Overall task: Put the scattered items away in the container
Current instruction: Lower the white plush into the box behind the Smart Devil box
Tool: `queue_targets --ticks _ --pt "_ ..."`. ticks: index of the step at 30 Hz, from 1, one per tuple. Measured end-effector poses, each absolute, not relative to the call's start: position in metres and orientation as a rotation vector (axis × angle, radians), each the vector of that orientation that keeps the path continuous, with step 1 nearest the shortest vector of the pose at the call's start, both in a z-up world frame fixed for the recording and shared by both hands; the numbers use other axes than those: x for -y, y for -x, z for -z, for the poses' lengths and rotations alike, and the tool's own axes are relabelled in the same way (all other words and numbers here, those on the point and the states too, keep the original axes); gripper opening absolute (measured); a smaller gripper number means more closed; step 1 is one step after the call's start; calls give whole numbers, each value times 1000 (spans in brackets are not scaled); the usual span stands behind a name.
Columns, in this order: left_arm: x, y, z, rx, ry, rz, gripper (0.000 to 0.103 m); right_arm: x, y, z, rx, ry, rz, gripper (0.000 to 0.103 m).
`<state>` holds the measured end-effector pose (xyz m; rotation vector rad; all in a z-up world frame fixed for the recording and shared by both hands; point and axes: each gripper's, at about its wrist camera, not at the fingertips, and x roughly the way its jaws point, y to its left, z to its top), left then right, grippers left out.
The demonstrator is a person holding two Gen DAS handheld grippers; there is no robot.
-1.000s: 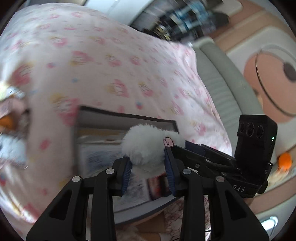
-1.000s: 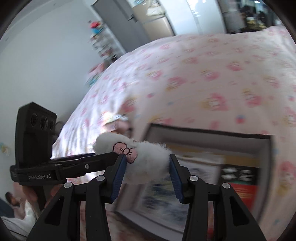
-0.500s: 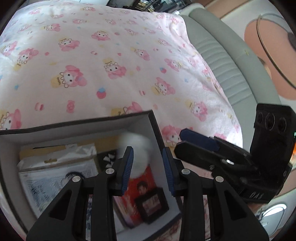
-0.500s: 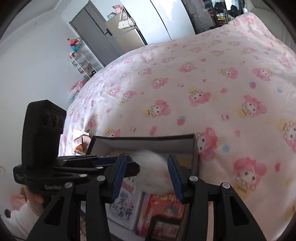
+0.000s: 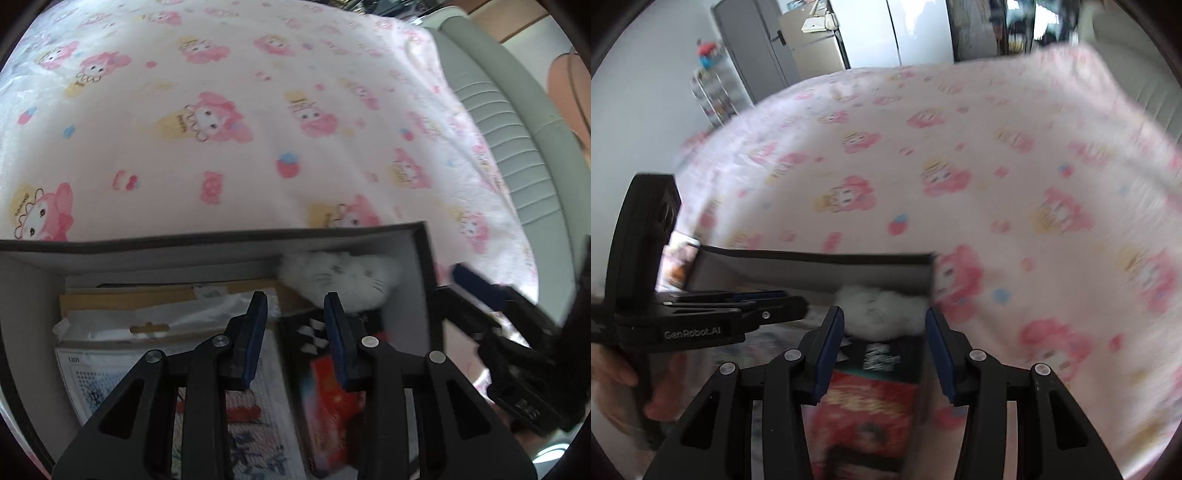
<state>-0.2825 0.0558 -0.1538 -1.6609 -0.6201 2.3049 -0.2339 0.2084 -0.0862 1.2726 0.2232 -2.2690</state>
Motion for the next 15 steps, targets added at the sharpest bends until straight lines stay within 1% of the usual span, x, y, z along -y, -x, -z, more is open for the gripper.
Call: queue_targets --ticks 2,6,9,12,14,15 --pt "-54 290 158 646 1676 -2315 31 -202 235 85 -342 -1247 2323 43" --pt "-45 301 163 760 1658 -2285 31 -190 246 100 -483 -1280 2319 43" --pt "-43 308 176 869 1667 -2194 31 -186 252 118 -545 -1327 2287 43" --pt "-44 311 191 904 1706 -2148 36 -186 252 131 -558 -1363 2260 42" --pt "-44 313 197 942 1715 -2123 47 -187 252 137 -577 -1373 2271 42" --pt "-44 314 199 970 1712 -2106 48 -187 254 138 -570 -1379 2273 42"
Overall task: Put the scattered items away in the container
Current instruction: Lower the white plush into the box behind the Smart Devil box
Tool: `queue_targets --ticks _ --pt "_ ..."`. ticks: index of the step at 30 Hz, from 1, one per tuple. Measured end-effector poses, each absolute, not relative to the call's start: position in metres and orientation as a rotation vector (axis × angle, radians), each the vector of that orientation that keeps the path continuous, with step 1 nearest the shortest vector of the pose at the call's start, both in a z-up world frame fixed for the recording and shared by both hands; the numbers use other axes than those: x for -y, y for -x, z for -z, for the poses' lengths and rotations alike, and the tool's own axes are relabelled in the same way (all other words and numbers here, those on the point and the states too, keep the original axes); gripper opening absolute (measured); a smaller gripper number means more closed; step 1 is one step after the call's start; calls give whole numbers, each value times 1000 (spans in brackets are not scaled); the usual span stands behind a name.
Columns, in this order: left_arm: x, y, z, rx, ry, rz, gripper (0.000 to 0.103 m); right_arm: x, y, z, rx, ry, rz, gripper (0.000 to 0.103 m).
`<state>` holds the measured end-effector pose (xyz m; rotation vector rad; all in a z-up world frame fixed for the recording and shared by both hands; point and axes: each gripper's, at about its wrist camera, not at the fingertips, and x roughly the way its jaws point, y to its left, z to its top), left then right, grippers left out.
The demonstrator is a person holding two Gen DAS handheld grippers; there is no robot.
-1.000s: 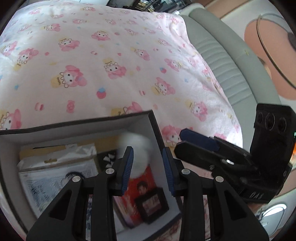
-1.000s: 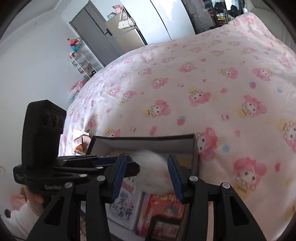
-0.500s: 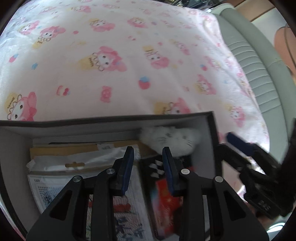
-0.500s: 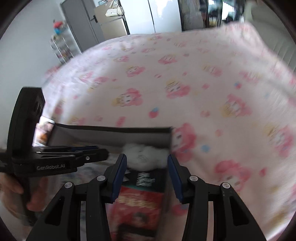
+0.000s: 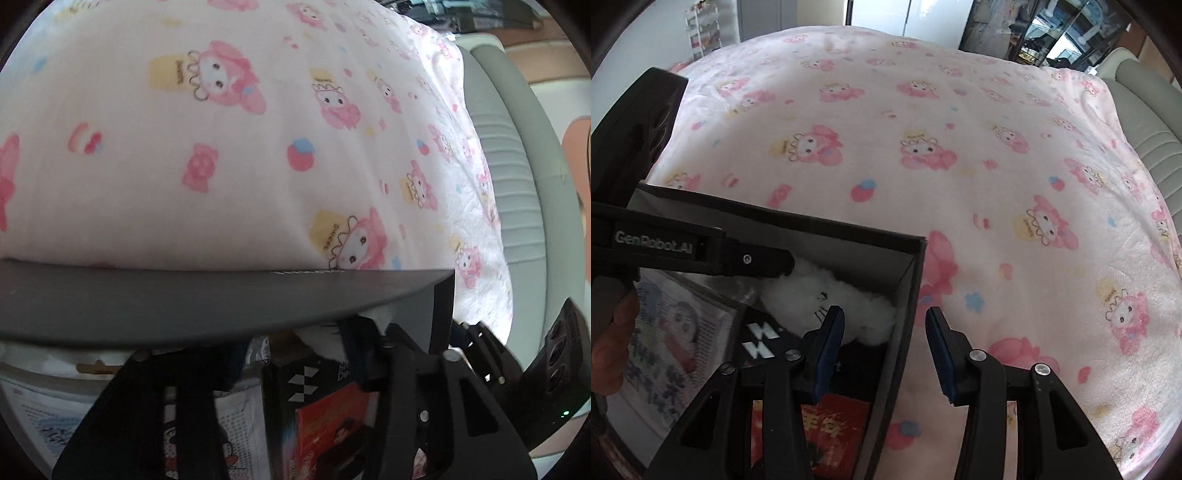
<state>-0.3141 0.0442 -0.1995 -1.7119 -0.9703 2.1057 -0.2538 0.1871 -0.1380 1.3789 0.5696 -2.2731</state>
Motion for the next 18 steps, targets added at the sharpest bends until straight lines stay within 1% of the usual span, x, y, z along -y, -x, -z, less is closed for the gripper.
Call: queue_targets --ticks 2,3,6,8,12,13,14,16,18 --pt "-45 317 204 1027 1697 -2046 48 -190 257 140 -528 -1394 2271 42" --pt "-48 318 205 1025 1689 -2034 47 -192 258 141 -503 -1399 2267 42" --pt "-58 316 197 944 1677 -2065 40 -195 258 145 -465 -1415 2252 42" --pt "-60 313 189 892 1657 -2112 29 -197 257 145 -446 -1412 2249 42" --pt "-68 300 161 761 1582 -2230 20 -206 259 145 -372 -1427 2253 42" --pt "-70 295 154 715 1556 -2267 13 -208 260 145 -357 -1429 2257 42" --pt "-73 290 146 659 1533 -2306 10 -209 260 144 -348 -1427 2265 42" --pt "-80 281 135 545 1527 -2356 10 -214 260 137 -327 -1408 2282 42" --pt "-79 280 137 545 1563 -2340 10 -220 258 124 -265 -1373 2295 42"
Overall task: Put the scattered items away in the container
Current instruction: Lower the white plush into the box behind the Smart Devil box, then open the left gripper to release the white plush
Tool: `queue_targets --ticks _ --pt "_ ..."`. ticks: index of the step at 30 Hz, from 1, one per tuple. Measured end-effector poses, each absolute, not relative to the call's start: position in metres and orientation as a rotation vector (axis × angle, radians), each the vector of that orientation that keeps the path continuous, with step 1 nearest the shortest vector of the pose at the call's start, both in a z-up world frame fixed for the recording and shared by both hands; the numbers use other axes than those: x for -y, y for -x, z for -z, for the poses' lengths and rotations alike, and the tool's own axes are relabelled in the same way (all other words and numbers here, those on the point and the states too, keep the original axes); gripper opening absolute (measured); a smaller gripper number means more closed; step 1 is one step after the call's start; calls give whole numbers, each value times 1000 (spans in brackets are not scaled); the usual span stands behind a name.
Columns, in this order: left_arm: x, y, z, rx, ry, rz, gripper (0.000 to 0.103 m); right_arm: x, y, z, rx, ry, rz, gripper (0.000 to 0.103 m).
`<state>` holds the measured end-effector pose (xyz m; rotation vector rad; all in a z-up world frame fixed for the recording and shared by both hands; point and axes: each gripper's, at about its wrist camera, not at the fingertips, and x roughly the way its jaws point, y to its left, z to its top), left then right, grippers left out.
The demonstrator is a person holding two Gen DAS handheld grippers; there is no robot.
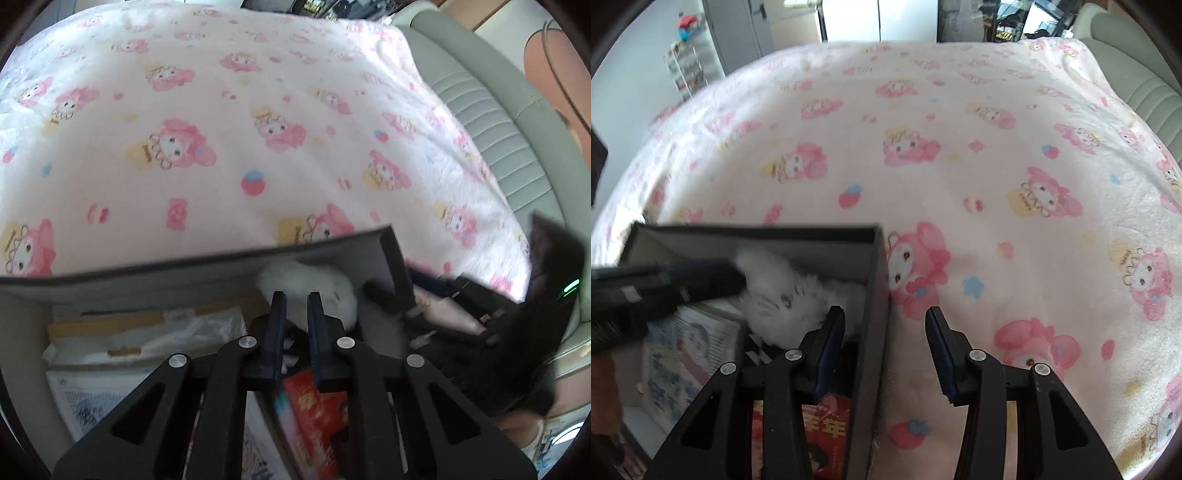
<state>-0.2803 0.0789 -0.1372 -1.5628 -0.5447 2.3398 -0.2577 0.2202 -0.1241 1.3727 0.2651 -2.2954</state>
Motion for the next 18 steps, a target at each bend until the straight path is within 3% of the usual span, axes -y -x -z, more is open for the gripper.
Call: queue_targets --ticks 5,14,18 --pt "-57 288 147 696 1590 -2309 10 -229 249 100 -23 -1345 2149 44" --pt "-55 305 178 837 1650 -2149 11 -206 225 68 -116 -1225 2265 43" --pt "-35 300 171 977 1614 -2178 12 -191 232 84 -91 -1290 2142 43"
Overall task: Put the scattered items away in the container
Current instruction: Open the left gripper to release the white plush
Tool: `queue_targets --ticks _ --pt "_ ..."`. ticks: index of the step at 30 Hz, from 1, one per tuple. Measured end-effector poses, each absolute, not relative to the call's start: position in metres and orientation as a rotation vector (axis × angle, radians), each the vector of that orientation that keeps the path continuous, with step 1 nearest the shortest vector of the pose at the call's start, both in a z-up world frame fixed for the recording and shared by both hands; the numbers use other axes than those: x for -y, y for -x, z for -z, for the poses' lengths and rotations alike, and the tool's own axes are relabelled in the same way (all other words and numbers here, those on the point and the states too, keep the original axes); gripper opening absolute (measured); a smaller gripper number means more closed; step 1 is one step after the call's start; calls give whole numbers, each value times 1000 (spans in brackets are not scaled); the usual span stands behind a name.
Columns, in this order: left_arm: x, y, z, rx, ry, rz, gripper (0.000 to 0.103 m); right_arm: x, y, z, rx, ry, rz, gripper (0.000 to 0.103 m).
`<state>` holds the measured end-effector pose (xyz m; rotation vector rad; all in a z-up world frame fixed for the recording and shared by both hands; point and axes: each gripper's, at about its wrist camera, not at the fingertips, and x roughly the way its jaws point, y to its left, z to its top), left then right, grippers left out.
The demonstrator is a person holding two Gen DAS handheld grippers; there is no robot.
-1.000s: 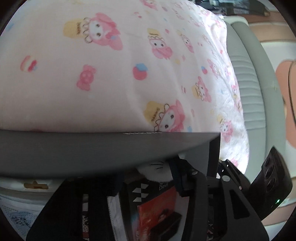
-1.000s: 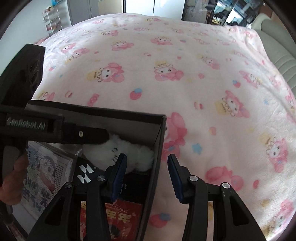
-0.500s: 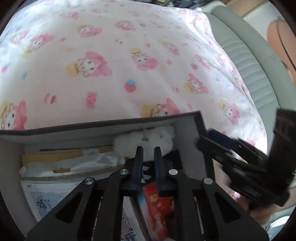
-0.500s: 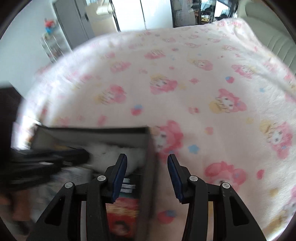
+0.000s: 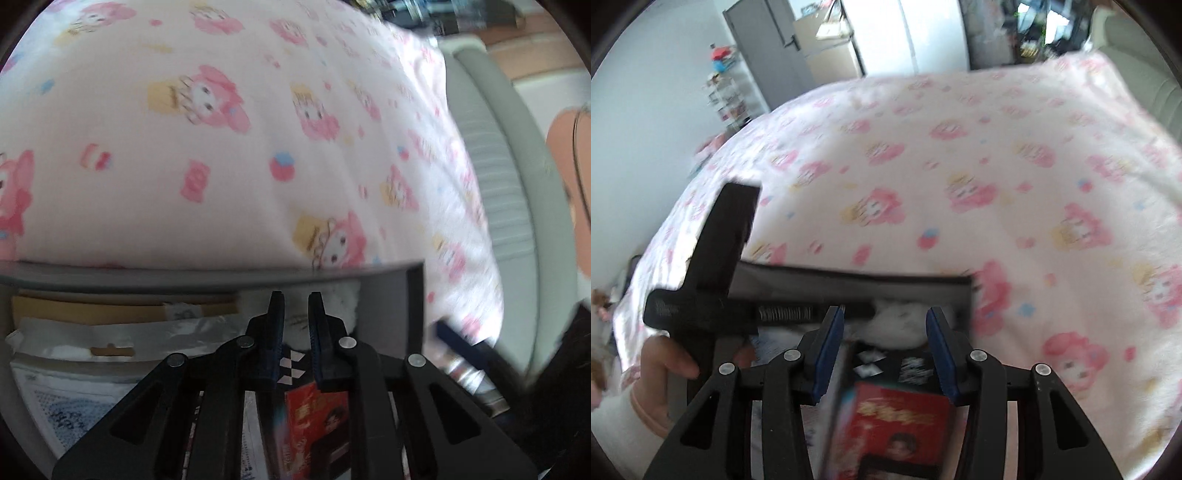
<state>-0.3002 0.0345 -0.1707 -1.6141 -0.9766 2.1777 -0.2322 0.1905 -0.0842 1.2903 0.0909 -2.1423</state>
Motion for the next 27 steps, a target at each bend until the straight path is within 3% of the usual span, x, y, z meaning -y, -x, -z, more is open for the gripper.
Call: queue_targets --ticks 5,8,14,27 --pt "-28 301 184 976 1692 -2228 16 -176 239 116 -72 -1388 2062 43" --pt "-33 307 198 984 1718 -2185 16 -170 241 127 -153 -1416 2103 41" --pt "-54 313 197 893 1664 -2137 18 -183 232 124 -126 -1403 2138 41" --pt "-45 313 198 902 1690 -2142 25 -169 236 129 -221 -1381 2184 41"
